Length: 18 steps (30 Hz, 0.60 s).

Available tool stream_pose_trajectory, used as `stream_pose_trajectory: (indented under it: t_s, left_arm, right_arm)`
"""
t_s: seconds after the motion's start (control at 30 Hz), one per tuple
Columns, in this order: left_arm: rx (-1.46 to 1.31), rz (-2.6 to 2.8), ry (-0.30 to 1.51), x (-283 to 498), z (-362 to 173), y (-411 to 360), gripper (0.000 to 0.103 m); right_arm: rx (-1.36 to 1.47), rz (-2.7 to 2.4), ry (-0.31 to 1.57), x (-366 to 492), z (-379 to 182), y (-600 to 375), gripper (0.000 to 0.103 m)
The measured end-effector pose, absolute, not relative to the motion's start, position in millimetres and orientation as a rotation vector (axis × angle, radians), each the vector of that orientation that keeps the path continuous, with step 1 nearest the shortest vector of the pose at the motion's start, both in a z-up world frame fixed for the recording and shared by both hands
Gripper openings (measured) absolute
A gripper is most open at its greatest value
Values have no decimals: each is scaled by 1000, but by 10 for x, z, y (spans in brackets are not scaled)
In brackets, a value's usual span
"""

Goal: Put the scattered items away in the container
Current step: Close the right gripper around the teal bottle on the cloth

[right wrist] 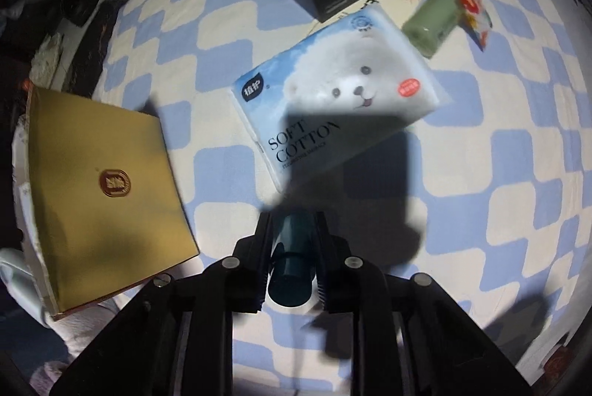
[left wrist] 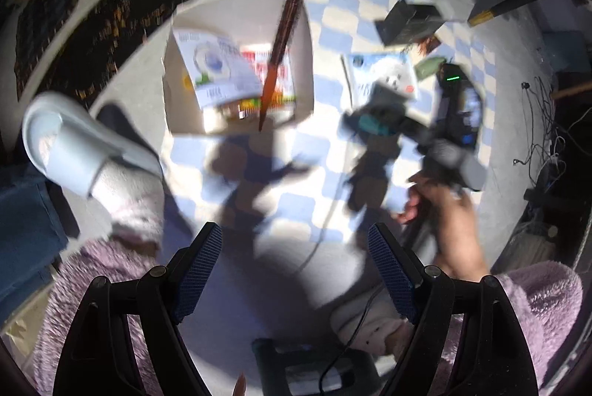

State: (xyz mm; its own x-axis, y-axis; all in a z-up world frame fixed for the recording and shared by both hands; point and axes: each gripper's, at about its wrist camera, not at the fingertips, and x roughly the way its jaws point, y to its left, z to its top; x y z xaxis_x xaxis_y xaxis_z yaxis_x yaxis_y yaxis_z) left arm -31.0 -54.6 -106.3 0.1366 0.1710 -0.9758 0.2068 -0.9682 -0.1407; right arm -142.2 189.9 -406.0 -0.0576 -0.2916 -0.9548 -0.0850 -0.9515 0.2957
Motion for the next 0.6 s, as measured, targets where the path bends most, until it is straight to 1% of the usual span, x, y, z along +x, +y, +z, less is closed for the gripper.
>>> stream_pose_trajectory:
  t_s: [0.1, 0.2, 0.27, 0.33, 0.4, 0.5, 0.57, 0.6]
  left_arm:
    - [2418, -1889, 513, -307, -1332, -568, 80]
    - [2442, -1820, 710, -323, -1499, -625, 80]
    - [2379, -1834, 834, -368, -1535, -749, 80]
    - [2307, -1874, 879, -369, -1536, -850, 80]
    - [2317, -1872, 809, -321, -1566, -844, 80]
    - [2348, -1955, 536, -302, -1521, -662, 80]
    - [2322, -2128, 436, -287, -1418, -491, 80]
    - [2302, -2226, 349, -273, -1352, -399, 80]
  right_arm:
    - [1994, -2085, -673, -1373, -3776, 2043, 22]
    - [1930, -1999, -902, -1235, -3453, 2150, 22]
    - [1886, -1962, -982, -1171, -3216, 2189, 22]
    - [1839, -1949, -995, -1141, -2975, 2183, 22]
    - [1790, -1953, -974, -1064, -2757, 2171, 22]
    - [1732, -1906, -1009, -941, -2528, 2247, 22]
    - [1714, -1837, -1072, -860, -2455, 2306, 22]
    - [1710, -1802, -1104, -832, -2446, 2325, 22]
